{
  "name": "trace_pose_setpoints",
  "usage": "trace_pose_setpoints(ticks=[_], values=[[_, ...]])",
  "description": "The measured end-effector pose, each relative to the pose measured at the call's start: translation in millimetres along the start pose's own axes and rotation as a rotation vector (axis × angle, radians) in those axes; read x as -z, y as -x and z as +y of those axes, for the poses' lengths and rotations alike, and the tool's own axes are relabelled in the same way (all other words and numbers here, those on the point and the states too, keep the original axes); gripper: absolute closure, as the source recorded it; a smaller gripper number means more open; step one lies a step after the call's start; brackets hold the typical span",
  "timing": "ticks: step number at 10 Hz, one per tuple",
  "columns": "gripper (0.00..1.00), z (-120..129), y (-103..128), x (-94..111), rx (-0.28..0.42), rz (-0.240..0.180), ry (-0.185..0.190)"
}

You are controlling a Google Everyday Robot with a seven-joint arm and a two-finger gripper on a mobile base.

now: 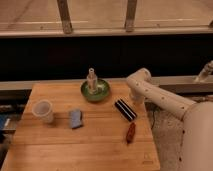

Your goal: Push the eraser across the table

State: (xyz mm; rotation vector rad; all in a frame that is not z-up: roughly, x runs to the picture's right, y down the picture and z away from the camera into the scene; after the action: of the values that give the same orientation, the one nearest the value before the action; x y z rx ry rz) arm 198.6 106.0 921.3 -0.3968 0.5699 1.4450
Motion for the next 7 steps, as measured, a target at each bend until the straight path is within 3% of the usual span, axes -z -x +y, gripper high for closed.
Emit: trace_pose_setpoints(ticks=[2, 5, 7], values=[[1.0, 12.8, -13.4, 0.7, 0.04, 0.025, 0.012], [1.0, 37.8, -34.4, 5.6, 0.098, 0.051, 0.068], [1.0, 62.9, -43.0, 15.0, 0.15, 0.045, 0.108]])
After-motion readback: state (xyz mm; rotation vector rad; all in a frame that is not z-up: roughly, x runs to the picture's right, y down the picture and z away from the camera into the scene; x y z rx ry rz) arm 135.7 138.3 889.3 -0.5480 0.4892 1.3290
